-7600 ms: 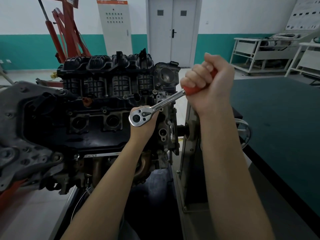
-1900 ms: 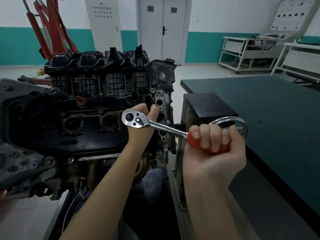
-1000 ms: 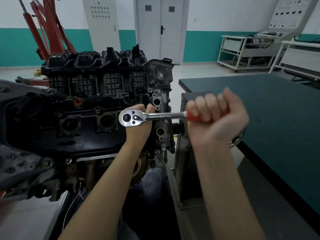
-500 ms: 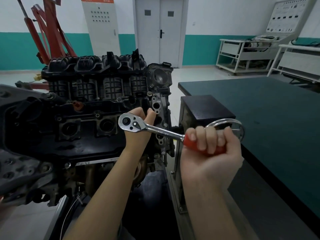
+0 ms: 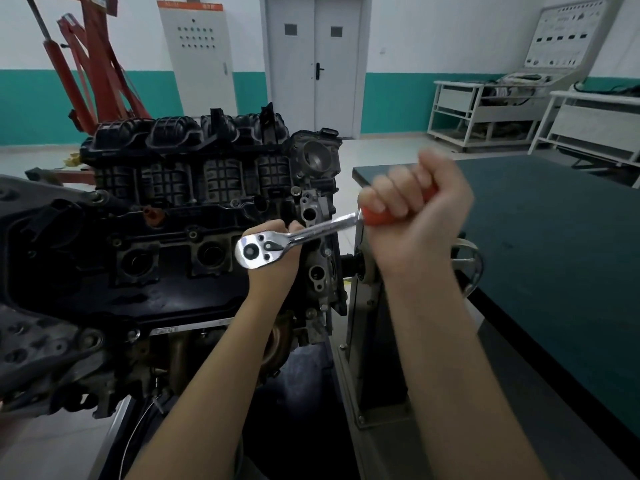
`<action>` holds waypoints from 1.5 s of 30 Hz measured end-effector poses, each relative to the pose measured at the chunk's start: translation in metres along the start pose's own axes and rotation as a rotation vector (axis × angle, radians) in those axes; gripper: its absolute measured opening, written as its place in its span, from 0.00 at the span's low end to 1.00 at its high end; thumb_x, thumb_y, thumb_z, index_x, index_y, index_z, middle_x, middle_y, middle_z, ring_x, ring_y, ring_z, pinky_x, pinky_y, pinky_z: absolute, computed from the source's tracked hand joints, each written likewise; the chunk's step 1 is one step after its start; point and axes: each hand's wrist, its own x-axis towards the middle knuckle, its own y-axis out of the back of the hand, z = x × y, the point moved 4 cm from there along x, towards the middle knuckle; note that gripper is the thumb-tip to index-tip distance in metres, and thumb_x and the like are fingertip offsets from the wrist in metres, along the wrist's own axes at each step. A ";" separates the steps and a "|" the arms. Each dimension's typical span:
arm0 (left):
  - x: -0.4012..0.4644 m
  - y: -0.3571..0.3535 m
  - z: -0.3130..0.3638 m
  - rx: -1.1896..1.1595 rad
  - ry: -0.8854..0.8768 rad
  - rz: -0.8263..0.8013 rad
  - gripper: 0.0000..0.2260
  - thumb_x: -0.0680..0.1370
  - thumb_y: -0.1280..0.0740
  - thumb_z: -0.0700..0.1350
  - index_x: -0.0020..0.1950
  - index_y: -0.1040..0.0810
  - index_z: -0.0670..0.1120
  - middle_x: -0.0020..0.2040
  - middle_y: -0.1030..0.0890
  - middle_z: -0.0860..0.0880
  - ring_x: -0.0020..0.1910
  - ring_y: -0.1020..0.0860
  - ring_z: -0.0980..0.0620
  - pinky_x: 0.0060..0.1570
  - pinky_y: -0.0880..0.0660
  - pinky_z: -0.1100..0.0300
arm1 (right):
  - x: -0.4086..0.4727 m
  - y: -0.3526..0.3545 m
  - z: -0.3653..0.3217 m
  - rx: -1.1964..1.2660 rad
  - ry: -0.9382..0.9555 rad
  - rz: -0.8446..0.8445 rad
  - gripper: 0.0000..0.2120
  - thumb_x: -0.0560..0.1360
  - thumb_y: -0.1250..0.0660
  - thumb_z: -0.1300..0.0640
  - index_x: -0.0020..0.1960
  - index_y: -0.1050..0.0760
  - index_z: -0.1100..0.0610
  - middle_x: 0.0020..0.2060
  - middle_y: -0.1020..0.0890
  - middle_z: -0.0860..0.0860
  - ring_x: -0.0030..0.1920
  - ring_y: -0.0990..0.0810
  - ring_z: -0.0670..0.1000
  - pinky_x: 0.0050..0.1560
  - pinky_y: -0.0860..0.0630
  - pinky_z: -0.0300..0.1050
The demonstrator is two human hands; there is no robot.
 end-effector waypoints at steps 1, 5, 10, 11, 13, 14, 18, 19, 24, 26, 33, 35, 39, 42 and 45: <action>0.001 0.000 0.000 -0.001 0.005 0.014 0.21 0.73 0.33 0.39 0.25 0.41 0.46 0.20 0.38 0.58 0.21 0.41 0.59 0.24 0.43 0.65 | -0.015 0.010 0.003 0.049 0.059 0.031 0.18 0.73 0.42 0.60 0.26 0.40 0.52 0.18 0.40 0.46 0.20 0.43 0.46 0.25 0.40 0.36; -0.003 -0.003 0.007 -0.029 -0.030 0.002 0.22 0.74 0.31 0.35 0.26 0.39 0.43 0.22 0.40 0.54 0.21 0.42 0.60 0.25 0.42 0.65 | -0.062 0.041 0.016 0.184 0.180 0.135 0.19 0.75 0.45 0.60 0.25 0.39 0.52 0.19 0.40 0.47 0.21 0.41 0.47 0.26 0.34 0.40; 0.000 -0.002 0.005 -0.057 0.021 0.006 0.20 0.73 0.34 0.39 0.25 0.41 0.41 0.20 0.40 0.58 0.20 0.43 0.60 0.24 0.45 0.67 | -0.034 0.025 0.003 0.074 0.105 0.016 0.18 0.71 0.43 0.61 0.24 0.41 0.52 0.18 0.41 0.46 0.20 0.43 0.47 0.25 0.36 0.37; 0.001 -0.002 0.003 -0.027 0.030 0.017 0.21 0.73 0.34 0.38 0.25 0.42 0.43 0.20 0.40 0.57 0.20 0.42 0.59 0.24 0.45 0.68 | -0.021 0.017 -0.002 0.021 0.058 -0.018 0.18 0.71 0.43 0.61 0.24 0.41 0.52 0.17 0.41 0.46 0.20 0.43 0.47 0.25 0.36 0.36; 0.001 -0.002 0.000 0.001 0.020 0.001 0.19 0.73 0.33 0.39 0.26 0.39 0.43 0.20 0.38 0.57 0.21 0.40 0.59 0.24 0.44 0.68 | 0.005 0.000 -0.007 -0.085 -0.044 -0.056 0.20 0.74 0.44 0.62 0.24 0.40 0.52 0.17 0.41 0.46 0.19 0.43 0.46 0.24 0.37 0.35; 0.000 -0.003 0.000 -0.001 0.018 -0.027 0.17 0.72 0.33 0.42 0.27 0.37 0.42 0.21 0.36 0.57 0.22 0.39 0.59 0.25 0.42 0.67 | 0.016 -0.008 -0.008 -0.127 -0.088 -0.064 0.20 0.75 0.44 0.62 0.24 0.40 0.53 0.17 0.41 0.46 0.19 0.43 0.46 0.24 0.38 0.35; -0.001 -0.004 0.000 0.001 0.046 -0.062 0.17 0.67 0.35 0.52 0.28 0.36 0.41 0.23 0.35 0.57 0.24 0.38 0.58 0.26 0.40 0.65 | 0.025 -0.017 -0.005 -0.111 -0.118 -0.049 0.19 0.76 0.44 0.62 0.27 0.41 0.53 0.18 0.41 0.46 0.19 0.44 0.45 0.22 0.39 0.35; 0.000 -0.003 0.001 0.018 0.039 -0.052 0.17 0.69 0.34 0.50 0.28 0.38 0.44 0.22 0.36 0.57 0.25 0.39 0.58 0.27 0.41 0.64 | 0.019 -0.013 -0.004 -0.082 -0.073 -0.028 0.19 0.76 0.44 0.62 0.27 0.41 0.53 0.18 0.41 0.46 0.19 0.44 0.45 0.23 0.40 0.36; 0.000 -0.002 0.003 -0.026 0.041 0.000 0.24 0.75 0.33 0.34 0.26 0.43 0.48 0.20 0.39 0.58 0.21 0.41 0.60 0.25 0.42 0.68 | -0.048 0.030 0.014 0.141 0.174 0.112 0.19 0.74 0.45 0.60 0.25 0.40 0.52 0.19 0.40 0.46 0.21 0.42 0.46 0.25 0.36 0.38; -0.001 -0.002 0.006 -0.064 0.037 -0.026 0.22 0.74 0.33 0.37 0.26 0.42 0.47 0.20 0.41 0.58 0.21 0.43 0.60 0.25 0.44 0.67 | -0.062 0.039 0.020 0.196 0.202 0.126 0.21 0.76 0.48 0.60 0.24 0.40 0.52 0.18 0.40 0.46 0.21 0.41 0.47 0.25 0.34 0.40; 0.001 0.000 -0.003 0.033 0.085 -0.005 0.23 0.77 0.34 0.34 0.28 0.40 0.50 0.21 0.36 0.60 0.24 0.39 0.61 0.26 0.41 0.68 | 0.001 0.007 -0.004 -0.002 0.000 0.007 0.19 0.72 0.43 0.62 0.24 0.40 0.52 0.17 0.41 0.46 0.19 0.43 0.46 0.23 0.38 0.35; -0.003 0.000 -0.010 0.130 0.263 -0.078 0.13 0.78 0.34 0.47 0.36 0.34 0.56 0.33 0.31 0.66 0.32 0.34 0.64 0.29 0.33 0.74 | 0.021 -0.007 -0.006 -0.092 -0.083 0.012 0.19 0.74 0.43 0.63 0.26 0.40 0.53 0.18 0.40 0.46 0.19 0.43 0.45 0.23 0.39 0.34; -0.001 -0.002 0.001 0.065 0.163 -0.088 0.17 0.76 0.34 0.46 0.31 0.37 0.51 0.28 0.34 0.59 0.27 0.39 0.61 0.28 0.39 0.67 | 0.016 -0.007 -0.004 -0.054 -0.045 0.046 0.18 0.75 0.43 0.62 0.27 0.40 0.53 0.18 0.40 0.46 0.19 0.43 0.45 0.23 0.39 0.35; 0.001 -0.001 0.010 -0.016 0.079 -0.021 0.23 0.75 0.34 0.34 0.27 0.43 0.49 0.20 0.40 0.58 0.22 0.42 0.60 0.27 0.44 0.66 | -0.025 0.017 0.007 0.098 0.120 0.093 0.19 0.75 0.44 0.61 0.26 0.40 0.52 0.18 0.40 0.46 0.20 0.43 0.46 0.24 0.37 0.36; -0.002 -0.001 0.015 -0.057 0.051 -0.056 0.20 0.72 0.33 0.39 0.26 0.42 0.45 0.22 0.41 0.52 0.23 0.44 0.56 0.27 0.45 0.61 | -0.062 0.036 0.021 0.193 0.201 0.146 0.20 0.75 0.46 0.60 0.24 0.40 0.52 0.19 0.40 0.46 0.21 0.41 0.47 0.25 0.34 0.39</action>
